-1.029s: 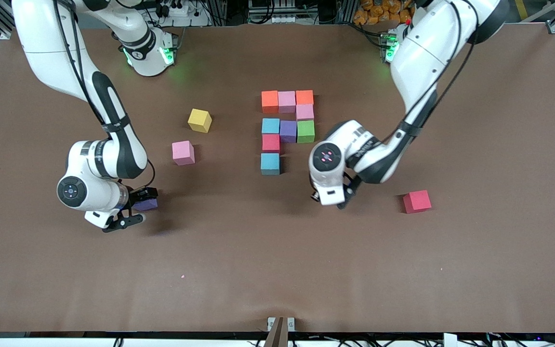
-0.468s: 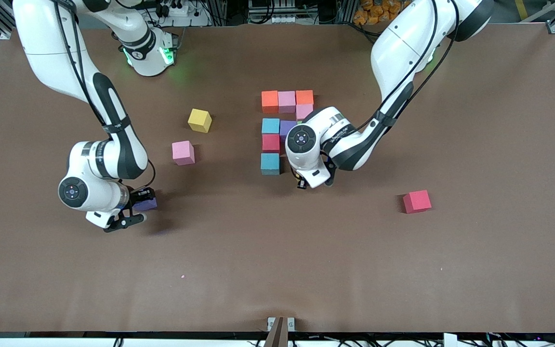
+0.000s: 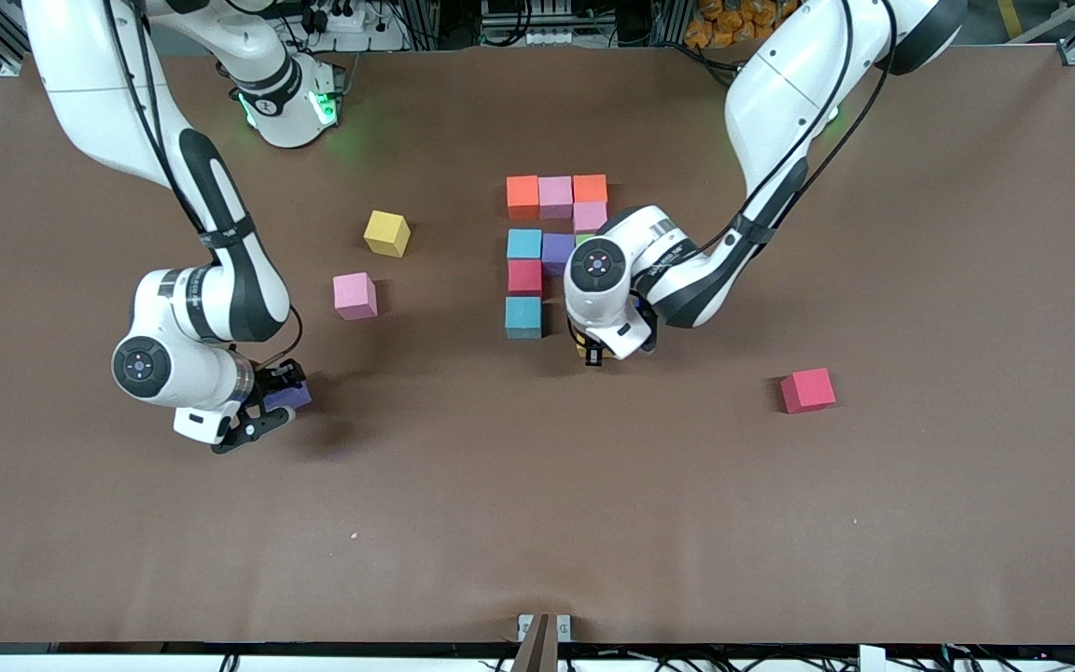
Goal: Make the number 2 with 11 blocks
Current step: 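Carry the yellow block toward the lower cyan block with the left gripper, then hold yellow by the figure with the left gripper while the right gripper lifts purple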
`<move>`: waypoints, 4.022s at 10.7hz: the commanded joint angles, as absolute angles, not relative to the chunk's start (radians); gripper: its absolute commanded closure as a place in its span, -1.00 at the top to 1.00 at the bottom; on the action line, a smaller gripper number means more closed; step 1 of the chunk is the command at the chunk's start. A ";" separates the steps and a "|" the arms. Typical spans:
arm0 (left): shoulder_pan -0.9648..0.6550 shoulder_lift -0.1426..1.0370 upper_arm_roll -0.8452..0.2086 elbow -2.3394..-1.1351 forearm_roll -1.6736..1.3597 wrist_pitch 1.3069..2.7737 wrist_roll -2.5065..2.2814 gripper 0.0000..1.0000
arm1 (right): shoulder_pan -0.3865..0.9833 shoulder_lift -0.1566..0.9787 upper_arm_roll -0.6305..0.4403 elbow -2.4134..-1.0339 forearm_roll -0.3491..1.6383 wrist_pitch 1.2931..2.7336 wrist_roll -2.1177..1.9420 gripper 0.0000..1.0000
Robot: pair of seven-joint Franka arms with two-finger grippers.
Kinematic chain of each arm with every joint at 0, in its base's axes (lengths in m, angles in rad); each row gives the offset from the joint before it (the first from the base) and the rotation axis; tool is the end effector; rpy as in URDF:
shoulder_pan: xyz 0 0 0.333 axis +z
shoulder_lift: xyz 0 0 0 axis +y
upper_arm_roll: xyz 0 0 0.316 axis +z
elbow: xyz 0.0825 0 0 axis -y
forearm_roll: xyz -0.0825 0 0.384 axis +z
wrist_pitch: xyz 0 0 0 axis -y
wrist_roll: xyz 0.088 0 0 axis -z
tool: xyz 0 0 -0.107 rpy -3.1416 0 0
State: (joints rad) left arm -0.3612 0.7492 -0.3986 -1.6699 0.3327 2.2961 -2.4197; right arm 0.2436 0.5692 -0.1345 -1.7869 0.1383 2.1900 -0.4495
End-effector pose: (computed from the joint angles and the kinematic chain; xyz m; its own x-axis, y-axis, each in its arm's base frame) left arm 0.5119 -0.4382 0.1890 0.0509 0.9986 0.0136 0.9972 -0.0501 -0.0548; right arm 0.6345 0.0801 0.2243 0.8743 0.4671 -0.1319 0.4583 -0.8840 -0.0925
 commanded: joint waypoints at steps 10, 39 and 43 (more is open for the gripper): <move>-0.055 0.508 -0.604 -2.034 0.313 2.519 -2.437 0.01 | 0.265 0.540 -0.055 -1.724 0.152 2.100 -0.495 -0.44; 0.051 0.425 -0.635 -2.079 0.325 2.510 -2.361 0.03 | 0.351 0.561 -0.057 -1.571 -0.017 2.112 -0.687 -0.41; 0.051 0.422 -0.635 -2.079 0.325 2.503 -2.358 0.03 | 0.555 0.626 -0.046 -1.452 -0.012 2.100 -0.681 -0.41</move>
